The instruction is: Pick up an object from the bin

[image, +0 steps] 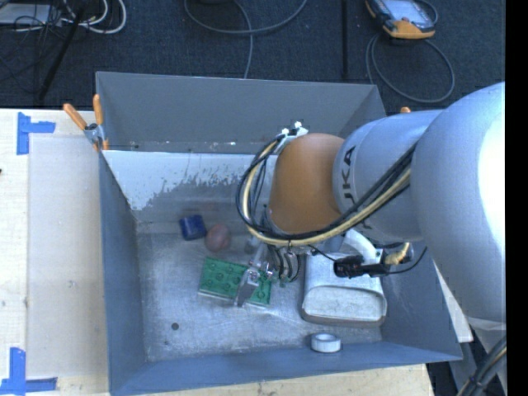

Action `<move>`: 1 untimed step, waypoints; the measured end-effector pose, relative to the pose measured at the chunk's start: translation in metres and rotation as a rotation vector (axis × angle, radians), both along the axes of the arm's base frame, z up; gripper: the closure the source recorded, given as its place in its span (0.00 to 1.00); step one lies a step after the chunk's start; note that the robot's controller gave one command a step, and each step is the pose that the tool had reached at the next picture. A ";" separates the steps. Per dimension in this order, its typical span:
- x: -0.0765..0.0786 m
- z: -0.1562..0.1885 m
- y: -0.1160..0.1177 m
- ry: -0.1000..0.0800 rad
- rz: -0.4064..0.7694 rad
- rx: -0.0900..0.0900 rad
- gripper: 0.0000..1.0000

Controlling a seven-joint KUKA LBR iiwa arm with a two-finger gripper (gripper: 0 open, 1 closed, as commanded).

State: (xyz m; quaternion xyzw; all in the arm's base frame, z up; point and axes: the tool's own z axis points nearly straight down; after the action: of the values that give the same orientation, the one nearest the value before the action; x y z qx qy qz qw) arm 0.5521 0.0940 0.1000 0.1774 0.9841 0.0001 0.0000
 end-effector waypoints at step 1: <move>-0.003 0.018 0.013 0.000 -0.196 0.000 0.00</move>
Offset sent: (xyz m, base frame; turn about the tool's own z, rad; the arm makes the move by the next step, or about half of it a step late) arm -0.0028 0.0126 0.0186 0.1962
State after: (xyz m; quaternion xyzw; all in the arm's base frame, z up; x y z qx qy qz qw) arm 0.5495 0.1067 0.1184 0.2727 0.9621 -0.0001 0.0001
